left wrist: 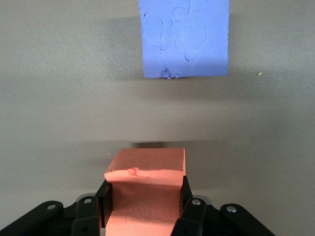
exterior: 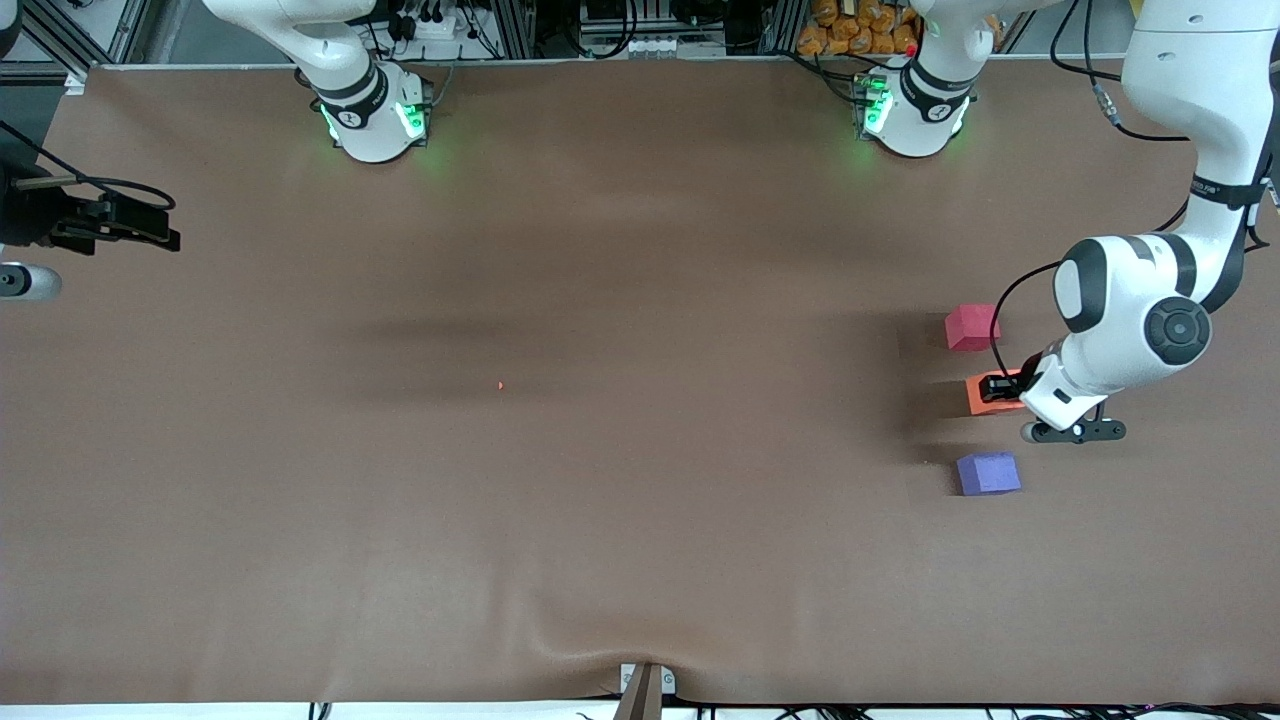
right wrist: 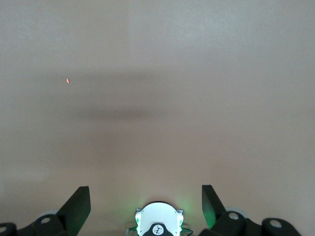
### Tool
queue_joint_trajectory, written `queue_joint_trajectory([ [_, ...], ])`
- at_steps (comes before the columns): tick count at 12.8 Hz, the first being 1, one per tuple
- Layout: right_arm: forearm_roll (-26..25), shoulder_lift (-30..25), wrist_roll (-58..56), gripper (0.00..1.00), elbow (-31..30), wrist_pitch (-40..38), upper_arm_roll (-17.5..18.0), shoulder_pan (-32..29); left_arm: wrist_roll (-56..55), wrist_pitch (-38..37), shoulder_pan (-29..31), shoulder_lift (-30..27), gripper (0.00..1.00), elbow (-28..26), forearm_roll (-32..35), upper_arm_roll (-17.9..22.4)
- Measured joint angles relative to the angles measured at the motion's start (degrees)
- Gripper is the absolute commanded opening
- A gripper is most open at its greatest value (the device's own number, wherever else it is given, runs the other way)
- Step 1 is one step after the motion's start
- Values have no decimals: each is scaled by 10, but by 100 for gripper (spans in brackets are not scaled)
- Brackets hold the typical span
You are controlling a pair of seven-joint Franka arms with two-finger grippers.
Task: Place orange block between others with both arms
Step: 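Lower the orange cube between the pink and blue cubes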
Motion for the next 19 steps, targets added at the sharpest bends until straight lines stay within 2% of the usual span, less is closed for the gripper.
queue_joint_trajectory([
  [6, 5, -3, -1, 100, 27, -2, 0, -5, 1, 16, -3, 12, 0, 1, 10, -2],
  [14, 5, -3, -1, 100, 29, -2, 0, -5, 1, 27, -13, 29, 0, 11, 10, -2],
  [15, 5, -3, -1, 100, 29, -2, 0, -5, 1, 29, -13, 31, 25, 11, 10, -2],
  [16, 5, -3, -1, 100, 29, -2, 0, -5, 1, 30, -13, 33, 88, 12, 10, -2],
  [17, 5, -3, -1, 100, 29, -2, 0, -5, 1, 30, -13, 34, 100, 13, 10, -2],
  [19, 5, -3, -1, 100, 29, -2, 0, -5, 1, 31, -13, 37, 100, 17, 10, -2],
])
